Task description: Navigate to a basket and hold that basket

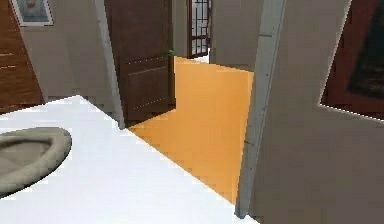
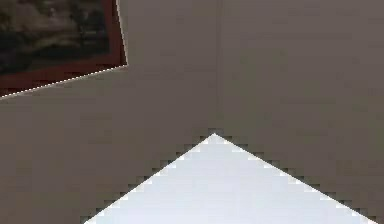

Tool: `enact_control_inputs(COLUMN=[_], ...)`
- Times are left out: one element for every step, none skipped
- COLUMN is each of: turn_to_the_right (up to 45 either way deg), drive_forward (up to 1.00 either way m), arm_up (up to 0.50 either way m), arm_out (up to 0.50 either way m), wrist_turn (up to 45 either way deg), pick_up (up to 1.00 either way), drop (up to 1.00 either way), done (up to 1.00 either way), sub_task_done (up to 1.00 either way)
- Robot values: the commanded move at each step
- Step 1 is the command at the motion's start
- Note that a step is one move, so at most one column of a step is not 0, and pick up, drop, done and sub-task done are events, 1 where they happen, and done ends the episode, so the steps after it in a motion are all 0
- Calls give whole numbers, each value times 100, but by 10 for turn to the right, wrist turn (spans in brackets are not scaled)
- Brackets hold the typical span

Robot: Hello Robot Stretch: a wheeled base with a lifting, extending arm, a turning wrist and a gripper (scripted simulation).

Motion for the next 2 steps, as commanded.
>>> enact_control_inputs(turn_to_the_right=[0,0], drive_forward=[90,50], arm_up=[0,0], arm_out=[0,0], wrist_turn=[0,0], pick_up=[0,0], drop=[0,0], done=[0,0], sub_task_done=[0,0])
